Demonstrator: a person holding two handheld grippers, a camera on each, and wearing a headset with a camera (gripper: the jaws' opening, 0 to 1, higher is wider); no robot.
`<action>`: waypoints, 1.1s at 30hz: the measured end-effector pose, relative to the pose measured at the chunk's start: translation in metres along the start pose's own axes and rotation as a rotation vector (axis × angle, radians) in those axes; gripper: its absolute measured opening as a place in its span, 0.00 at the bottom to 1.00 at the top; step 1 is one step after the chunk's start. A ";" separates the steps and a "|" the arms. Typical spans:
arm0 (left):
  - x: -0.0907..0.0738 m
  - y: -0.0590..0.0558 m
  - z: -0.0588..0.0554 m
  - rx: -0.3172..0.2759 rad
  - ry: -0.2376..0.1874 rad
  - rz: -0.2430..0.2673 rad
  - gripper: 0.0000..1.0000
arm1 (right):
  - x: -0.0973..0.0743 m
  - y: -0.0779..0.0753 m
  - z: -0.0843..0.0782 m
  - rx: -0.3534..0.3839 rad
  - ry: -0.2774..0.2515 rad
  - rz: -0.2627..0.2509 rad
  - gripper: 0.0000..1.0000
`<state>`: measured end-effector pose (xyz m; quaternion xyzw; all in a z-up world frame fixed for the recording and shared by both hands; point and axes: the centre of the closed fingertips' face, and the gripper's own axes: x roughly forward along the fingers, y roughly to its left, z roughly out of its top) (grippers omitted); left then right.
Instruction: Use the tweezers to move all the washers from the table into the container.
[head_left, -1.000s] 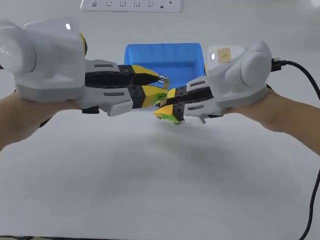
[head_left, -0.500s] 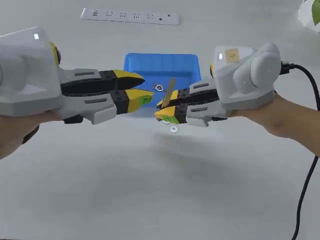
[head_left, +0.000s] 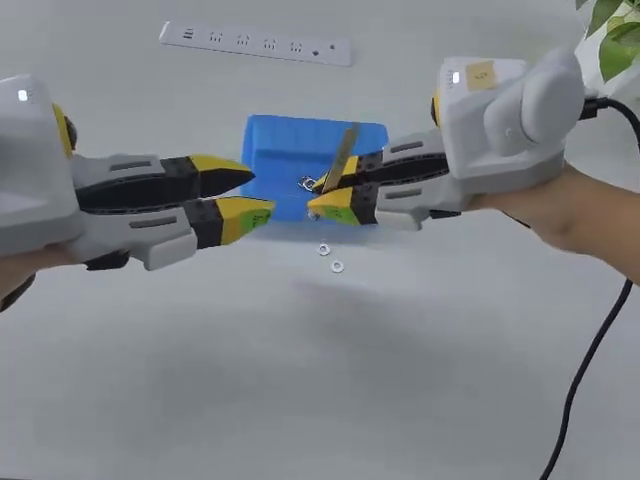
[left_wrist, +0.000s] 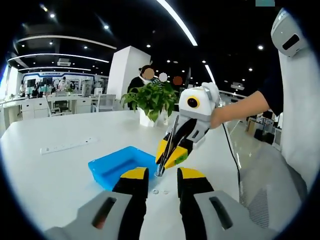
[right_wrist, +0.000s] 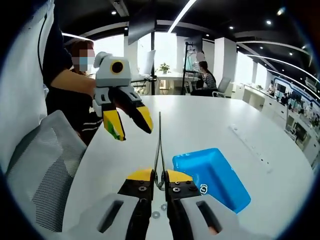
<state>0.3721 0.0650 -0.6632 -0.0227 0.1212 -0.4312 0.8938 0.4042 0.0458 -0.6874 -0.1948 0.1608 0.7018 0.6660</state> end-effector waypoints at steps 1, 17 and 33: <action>-0.001 0.001 -0.001 -0.002 0.001 0.002 0.27 | -0.002 -0.002 0.003 -0.005 0.000 -0.004 0.09; -0.022 0.012 -0.018 -0.034 0.003 0.050 0.26 | 0.005 -0.075 -0.006 -0.020 0.029 -0.084 0.09; -0.033 0.024 -0.035 -0.091 0.022 0.117 0.26 | 0.049 -0.102 -0.064 0.042 0.096 -0.109 0.09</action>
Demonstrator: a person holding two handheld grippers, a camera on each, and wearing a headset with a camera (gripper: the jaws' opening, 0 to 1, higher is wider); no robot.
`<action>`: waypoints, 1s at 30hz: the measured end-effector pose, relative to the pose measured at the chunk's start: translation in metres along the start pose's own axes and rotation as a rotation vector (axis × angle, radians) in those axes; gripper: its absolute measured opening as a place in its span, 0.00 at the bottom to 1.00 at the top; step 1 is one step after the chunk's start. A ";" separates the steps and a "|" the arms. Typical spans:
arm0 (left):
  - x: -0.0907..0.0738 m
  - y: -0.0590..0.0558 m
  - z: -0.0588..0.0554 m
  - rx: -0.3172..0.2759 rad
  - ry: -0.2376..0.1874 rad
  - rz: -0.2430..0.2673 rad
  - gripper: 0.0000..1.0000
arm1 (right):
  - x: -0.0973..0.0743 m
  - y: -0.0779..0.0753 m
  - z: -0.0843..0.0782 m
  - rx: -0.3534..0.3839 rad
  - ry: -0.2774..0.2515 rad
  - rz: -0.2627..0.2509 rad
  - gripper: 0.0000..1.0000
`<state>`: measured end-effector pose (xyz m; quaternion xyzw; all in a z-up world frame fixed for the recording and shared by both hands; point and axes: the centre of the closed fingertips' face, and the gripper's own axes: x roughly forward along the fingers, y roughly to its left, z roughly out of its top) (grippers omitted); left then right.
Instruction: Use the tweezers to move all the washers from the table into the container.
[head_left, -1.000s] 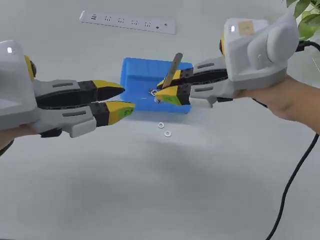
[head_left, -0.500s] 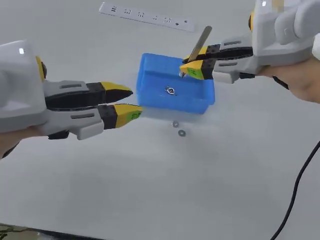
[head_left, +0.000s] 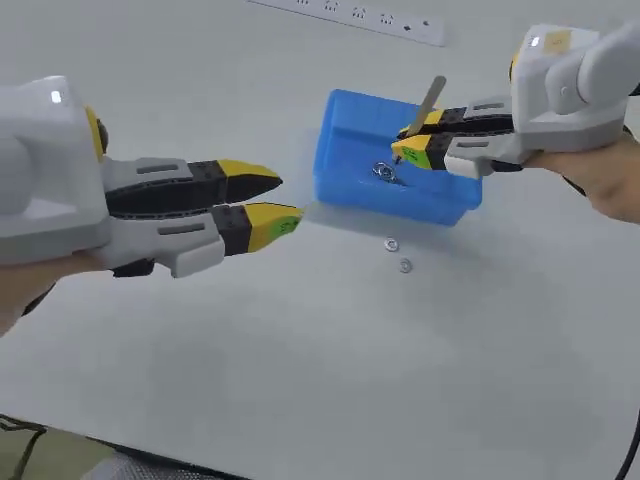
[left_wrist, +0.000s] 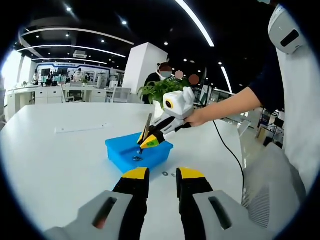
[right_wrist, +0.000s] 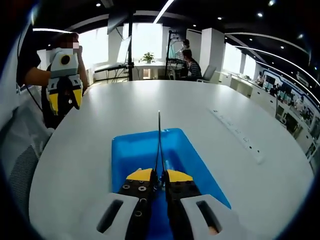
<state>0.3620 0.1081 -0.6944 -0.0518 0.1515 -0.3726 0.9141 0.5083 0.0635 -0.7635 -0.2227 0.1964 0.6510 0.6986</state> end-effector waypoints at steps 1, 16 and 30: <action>0.000 0.001 -0.001 -0.001 0.002 0.002 0.26 | 0.001 0.000 -0.001 0.000 0.001 0.000 0.09; 0.005 -0.009 0.000 -0.013 0.002 -0.020 0.26 | -0.003 0.009 0.002 -0.010 0.013 0.000 0.10; 0.005 -0.006 0.010 0.002 -0.012 -0.007 0.26 | -0.012 0.019 0.010 -0.015 0.002 -0.001 0.08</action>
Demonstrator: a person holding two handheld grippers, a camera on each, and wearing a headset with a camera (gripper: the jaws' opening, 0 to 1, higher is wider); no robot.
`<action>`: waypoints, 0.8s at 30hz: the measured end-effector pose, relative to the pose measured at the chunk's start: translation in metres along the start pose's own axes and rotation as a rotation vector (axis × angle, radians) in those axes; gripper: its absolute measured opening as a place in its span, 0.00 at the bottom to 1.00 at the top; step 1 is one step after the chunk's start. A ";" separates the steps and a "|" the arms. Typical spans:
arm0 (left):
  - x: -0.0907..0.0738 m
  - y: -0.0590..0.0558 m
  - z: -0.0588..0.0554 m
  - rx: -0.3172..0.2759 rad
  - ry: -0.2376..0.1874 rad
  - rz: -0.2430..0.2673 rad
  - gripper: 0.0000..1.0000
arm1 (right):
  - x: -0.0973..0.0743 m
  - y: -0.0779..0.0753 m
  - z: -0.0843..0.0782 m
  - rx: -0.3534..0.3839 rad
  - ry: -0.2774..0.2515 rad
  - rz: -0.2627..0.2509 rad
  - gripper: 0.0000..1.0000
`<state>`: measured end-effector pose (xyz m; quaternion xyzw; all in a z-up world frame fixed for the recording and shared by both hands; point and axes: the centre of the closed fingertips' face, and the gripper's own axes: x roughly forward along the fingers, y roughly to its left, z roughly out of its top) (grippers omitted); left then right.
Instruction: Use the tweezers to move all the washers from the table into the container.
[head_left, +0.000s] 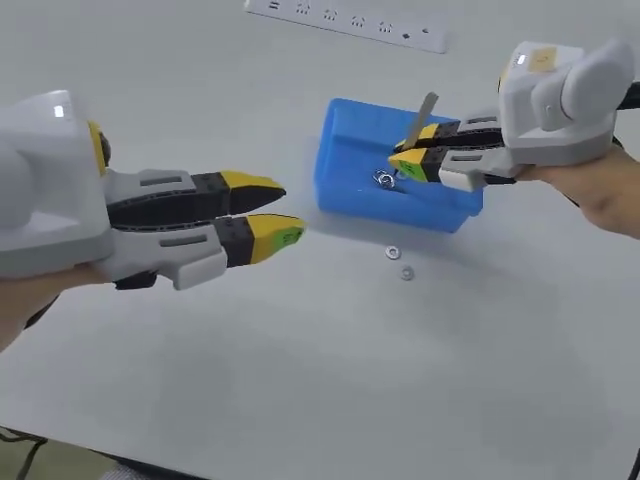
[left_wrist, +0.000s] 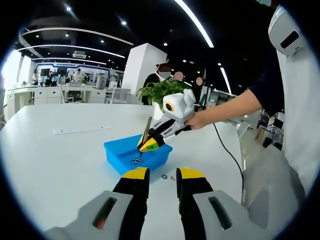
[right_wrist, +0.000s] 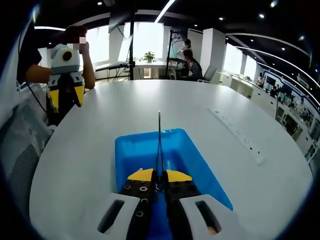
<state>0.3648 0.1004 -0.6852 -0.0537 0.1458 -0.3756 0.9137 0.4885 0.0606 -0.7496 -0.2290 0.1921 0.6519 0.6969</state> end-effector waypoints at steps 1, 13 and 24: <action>0.001 0.002 0.001 0.003 -0.001 0.006 0.26 | 0.000 0.002 0.001 -0.006 0.002 0.004 0.08; 0.060 0.015 0.044 0.074 -0.039 -0.083 0.26 | -0.005 0.019 0.019 -0.078 0.012 0.046 0.08; 0.113 0.022 0.071 0.222 0.015 -0.229 0.26 | -0.010 0.018 0.029 -0.100 0.002 0.066 0.08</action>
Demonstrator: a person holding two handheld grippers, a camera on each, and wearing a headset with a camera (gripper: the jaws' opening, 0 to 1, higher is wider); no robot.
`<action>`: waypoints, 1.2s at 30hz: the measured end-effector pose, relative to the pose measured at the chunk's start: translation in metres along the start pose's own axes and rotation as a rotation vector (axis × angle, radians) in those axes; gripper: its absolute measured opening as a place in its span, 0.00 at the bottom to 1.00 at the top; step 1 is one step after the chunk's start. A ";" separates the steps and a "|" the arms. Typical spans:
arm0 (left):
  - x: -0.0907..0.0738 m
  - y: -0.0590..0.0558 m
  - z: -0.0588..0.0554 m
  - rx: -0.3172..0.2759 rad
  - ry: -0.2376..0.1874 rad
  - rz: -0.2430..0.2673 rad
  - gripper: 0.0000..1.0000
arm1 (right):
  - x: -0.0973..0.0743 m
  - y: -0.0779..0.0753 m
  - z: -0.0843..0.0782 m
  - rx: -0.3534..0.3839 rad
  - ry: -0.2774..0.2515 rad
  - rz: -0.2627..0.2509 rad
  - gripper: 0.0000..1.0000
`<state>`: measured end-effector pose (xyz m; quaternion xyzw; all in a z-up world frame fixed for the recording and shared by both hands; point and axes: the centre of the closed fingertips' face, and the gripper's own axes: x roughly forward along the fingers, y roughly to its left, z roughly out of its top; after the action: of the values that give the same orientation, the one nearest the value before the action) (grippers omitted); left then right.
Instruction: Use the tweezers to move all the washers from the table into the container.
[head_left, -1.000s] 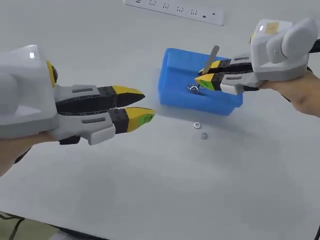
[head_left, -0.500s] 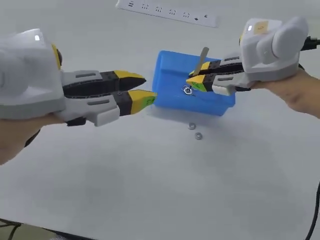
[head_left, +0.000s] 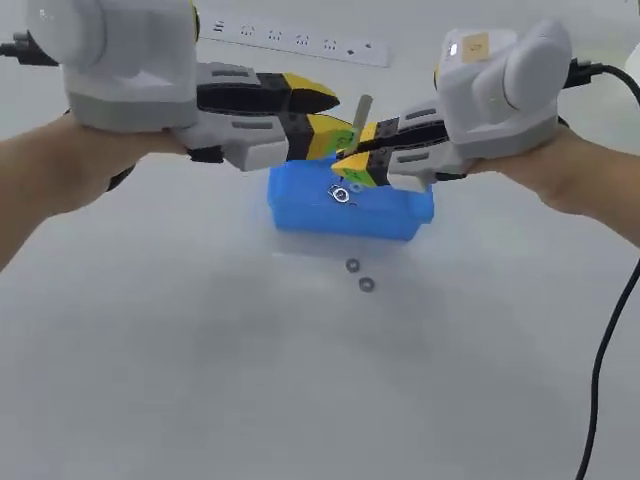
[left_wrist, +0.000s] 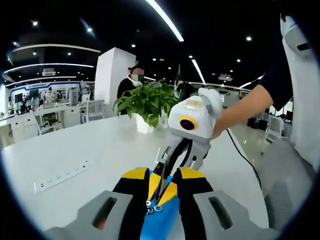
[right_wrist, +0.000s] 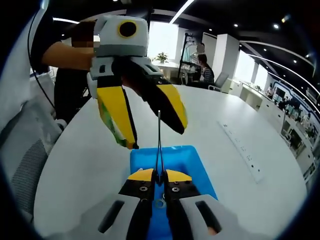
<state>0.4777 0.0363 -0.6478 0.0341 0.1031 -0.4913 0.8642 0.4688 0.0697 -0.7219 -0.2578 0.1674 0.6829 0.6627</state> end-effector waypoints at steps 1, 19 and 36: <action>0.003 0.000 0.000 0.008 0.006 -0.011 0.26 | 0.000 0.000 0.000 -0.002 0.000 0.002 0.08; -0.003 -0.004 -0.013 0.057 0.055 -0.115 0.07 | 0.003 0.008 -0.004 -0.011 0.009 0.050 0.08; -0.001 0.004 -0.014 0.161 0.103 -0.095 0.05 | 0.007 -0.007 -0.005 0.014 0.018 0.009 0.18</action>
<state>0.4787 0.0410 -0.6612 0.1236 0.1092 -0.5360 0.8280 0.4762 0.0725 -0.7294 -0.2584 0.1791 0.6824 0.6599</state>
